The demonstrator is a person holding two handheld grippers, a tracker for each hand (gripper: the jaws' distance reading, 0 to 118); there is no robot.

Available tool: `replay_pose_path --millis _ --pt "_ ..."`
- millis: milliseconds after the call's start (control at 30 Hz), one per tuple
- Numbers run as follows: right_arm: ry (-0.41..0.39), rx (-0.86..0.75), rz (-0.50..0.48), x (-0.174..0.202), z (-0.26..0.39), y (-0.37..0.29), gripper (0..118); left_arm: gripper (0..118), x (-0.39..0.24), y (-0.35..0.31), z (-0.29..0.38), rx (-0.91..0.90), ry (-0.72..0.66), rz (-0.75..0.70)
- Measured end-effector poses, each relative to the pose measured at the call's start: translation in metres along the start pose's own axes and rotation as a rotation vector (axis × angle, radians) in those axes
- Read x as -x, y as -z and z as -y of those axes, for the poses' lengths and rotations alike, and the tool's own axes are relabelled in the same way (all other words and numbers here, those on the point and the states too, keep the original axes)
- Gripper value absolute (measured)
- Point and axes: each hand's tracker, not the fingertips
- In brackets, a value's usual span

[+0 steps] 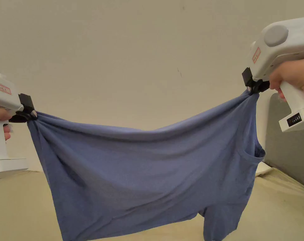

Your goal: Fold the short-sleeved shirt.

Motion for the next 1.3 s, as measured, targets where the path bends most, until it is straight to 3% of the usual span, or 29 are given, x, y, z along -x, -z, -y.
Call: replay_pose_path --millis 233,433,600,733,867,933,1033,1167,1300 --pt "-0.023 0.081 0.0 0.012 0.054 0.04 6 0 0.015 0.032 0.046 0.078 -0.002 -0.021" --pt "-0.074 0.292 -0.098 0.028 0.197 0.109 6 0 0.057 0.066 0.173 0.307 -0.051 -0.035" --pt "-0.083 0.388 -0.183 0.03 0.328 0.119 6 0 0.076 0.036 0.29 0.401 -0.061 0.047" --pt "-0.05 0.405 -0.213 0.022 0.426 0.096 6 0 0.092 -0.018 0.372 0.495 -0.092 0.113" --pt "-0.097 0.413 -0.176 0.01 0.507 0.055 6 0 0.118 -0.077 0.427 0.485 -0.159 0.141" --pt "-0.055 0.434 -0.173 -0.002 0.53 0.034 6 0 0.148 -0.082 0.442 0.49 -0.174 0.129" --pt "-0.095 0.427 -0.122 -0.016 0.55 -0.001 6 0 0.164 -0.115 0.451 0.484 -0.218 0.111" --pt "-0.034 0.431 -0.165 -0.048 0.555 -0.043 6 0 0.179 -0.151 0.446 0.475 -0.211 0.104" --pt "-0.04 0.441 -0.171 -0.067 0.572 -0.082 6 0 0.178 -0.192 0.445 0.498 -0.169 0.161"
